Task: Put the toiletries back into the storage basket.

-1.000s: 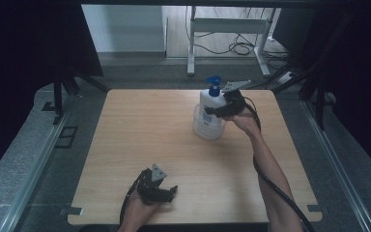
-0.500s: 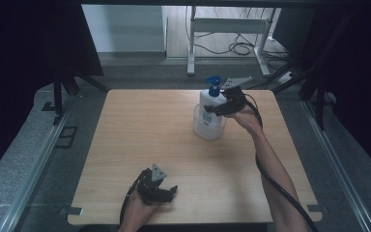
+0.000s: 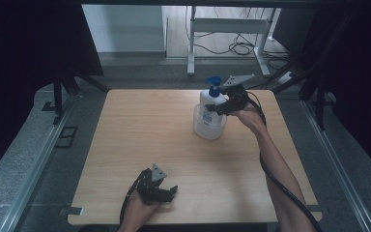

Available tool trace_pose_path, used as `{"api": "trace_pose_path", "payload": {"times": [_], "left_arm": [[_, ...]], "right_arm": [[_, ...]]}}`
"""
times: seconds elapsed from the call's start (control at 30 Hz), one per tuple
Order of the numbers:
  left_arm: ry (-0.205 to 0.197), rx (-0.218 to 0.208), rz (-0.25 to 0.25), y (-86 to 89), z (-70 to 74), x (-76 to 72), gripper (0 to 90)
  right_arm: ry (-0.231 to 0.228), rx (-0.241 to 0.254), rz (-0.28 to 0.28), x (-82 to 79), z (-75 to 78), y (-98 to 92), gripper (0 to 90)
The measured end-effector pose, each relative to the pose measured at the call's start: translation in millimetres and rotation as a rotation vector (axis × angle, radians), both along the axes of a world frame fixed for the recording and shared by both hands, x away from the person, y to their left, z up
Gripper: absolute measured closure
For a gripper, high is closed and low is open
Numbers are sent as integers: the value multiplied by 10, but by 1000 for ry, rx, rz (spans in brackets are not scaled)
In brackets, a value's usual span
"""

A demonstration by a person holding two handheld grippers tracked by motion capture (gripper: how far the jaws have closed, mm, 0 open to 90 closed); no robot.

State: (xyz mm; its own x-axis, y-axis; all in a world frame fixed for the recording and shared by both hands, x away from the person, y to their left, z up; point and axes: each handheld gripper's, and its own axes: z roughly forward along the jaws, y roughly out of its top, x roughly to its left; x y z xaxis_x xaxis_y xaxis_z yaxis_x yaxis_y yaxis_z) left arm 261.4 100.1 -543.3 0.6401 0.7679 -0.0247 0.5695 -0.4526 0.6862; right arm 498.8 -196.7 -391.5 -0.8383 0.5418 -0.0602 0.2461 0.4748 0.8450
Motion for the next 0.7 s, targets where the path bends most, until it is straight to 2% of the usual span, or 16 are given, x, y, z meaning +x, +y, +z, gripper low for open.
{"api": "trace_pose_path", "payload": {"times": [0.27, 0.7], "left_arm": [[0, 0, 1, -1, 0, -1, 118], [0, 0, 2, -2, 0, -3, 118]], "right_arm": [[-12, -4, -12, -53, 60, -34, 69], [-23, -21, -21, -126, 73, -60, 72]]}}
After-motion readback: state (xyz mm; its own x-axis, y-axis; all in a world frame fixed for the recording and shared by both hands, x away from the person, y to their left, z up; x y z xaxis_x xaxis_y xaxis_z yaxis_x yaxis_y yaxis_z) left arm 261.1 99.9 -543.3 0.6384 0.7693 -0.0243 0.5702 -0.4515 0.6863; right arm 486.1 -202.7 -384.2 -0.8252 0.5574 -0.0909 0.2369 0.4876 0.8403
